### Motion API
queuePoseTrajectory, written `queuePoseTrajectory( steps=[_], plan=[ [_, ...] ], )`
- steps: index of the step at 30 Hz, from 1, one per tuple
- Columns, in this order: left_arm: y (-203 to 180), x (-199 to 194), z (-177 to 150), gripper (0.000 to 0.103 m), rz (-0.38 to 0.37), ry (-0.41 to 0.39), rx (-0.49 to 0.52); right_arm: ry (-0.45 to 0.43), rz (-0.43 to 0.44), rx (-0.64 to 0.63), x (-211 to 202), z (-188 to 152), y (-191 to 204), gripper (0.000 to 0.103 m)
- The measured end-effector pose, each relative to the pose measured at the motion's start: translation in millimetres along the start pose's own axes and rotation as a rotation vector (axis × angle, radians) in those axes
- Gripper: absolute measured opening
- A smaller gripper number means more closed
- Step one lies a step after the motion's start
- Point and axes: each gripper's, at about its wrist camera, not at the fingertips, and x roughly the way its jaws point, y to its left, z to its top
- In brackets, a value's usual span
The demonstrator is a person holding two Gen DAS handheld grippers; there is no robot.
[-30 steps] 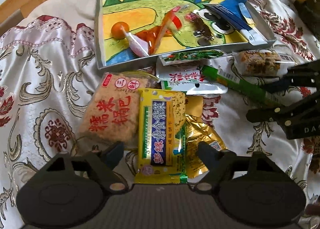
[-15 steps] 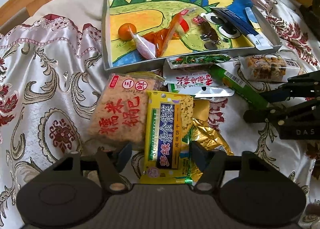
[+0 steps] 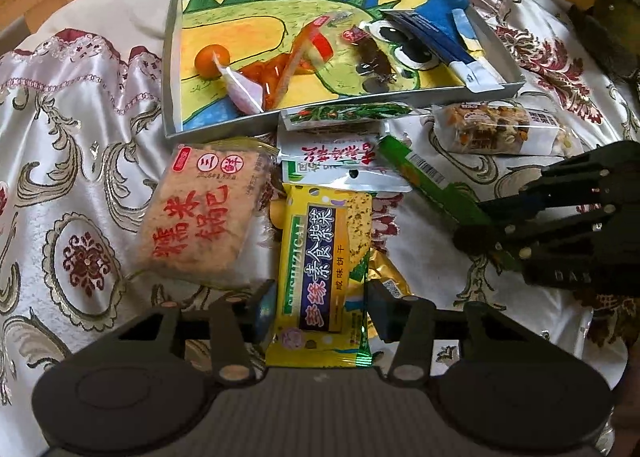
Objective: Organize snacks
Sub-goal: 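Carry the green tube and yellow biscuit packet into the tray with both grippers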
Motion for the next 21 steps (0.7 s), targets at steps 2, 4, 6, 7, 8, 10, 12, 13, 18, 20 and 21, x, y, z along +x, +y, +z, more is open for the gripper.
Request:
queuePoseTrajectory(
  steps=[2,4,6,7,8,10,12,13,18,20,21],
  plan=[
    [1,1,1,0.055,0.001,0.003,-0.006,-0.021,0.000,-0.017,2,-1,2,0.041],
    [1,1,1,0.055,0.009,-0.003,0.005,-0.036,-0.014,-0.036,6,1,5,0.042],
    [0,1,1,0.056,0.019,-0.007,0.019,-0.051,-0.025,-0.039,9,3,7,0.042],
    [-1,2,1,0.056,0.026,-0.009,0.024,-0.055,-0.024,-0.032,9,4,7,0.042],
    [-2,2,1,0.056,0.029,-0.010,0.026,-0.055,-0.022,-0.024,10,5,6,0.042],
    [-2,3,2,0.056,0.033,-0.013,0.026,-0.058,-0.017,-0.002,9,5,4,0.042],
    [-1,3,3,0.056,0.036,-0.020,0.023,-0.062,-0.002,0.038,10,5,0,0.042],
    [-1,3,3,0.056,0.038,-0.022,0.021,-0.064,0.005,0.059,10,6,-2,0.041],
    [5,3,6,0.052,0.031,-0.017,-0.011,-0.067,0.018,0.141,12,8,-10,0.034],
    [5,3,6,0.052,0.038,-0.009,-0.024,-0.053,0.001,0.136,13,8,-8,0.028],
    [6,2,6,0.052,0.042,-0.005,-0.032,-0.045,-0.012,0.128,13,8,-7,0.024]
  ],
)
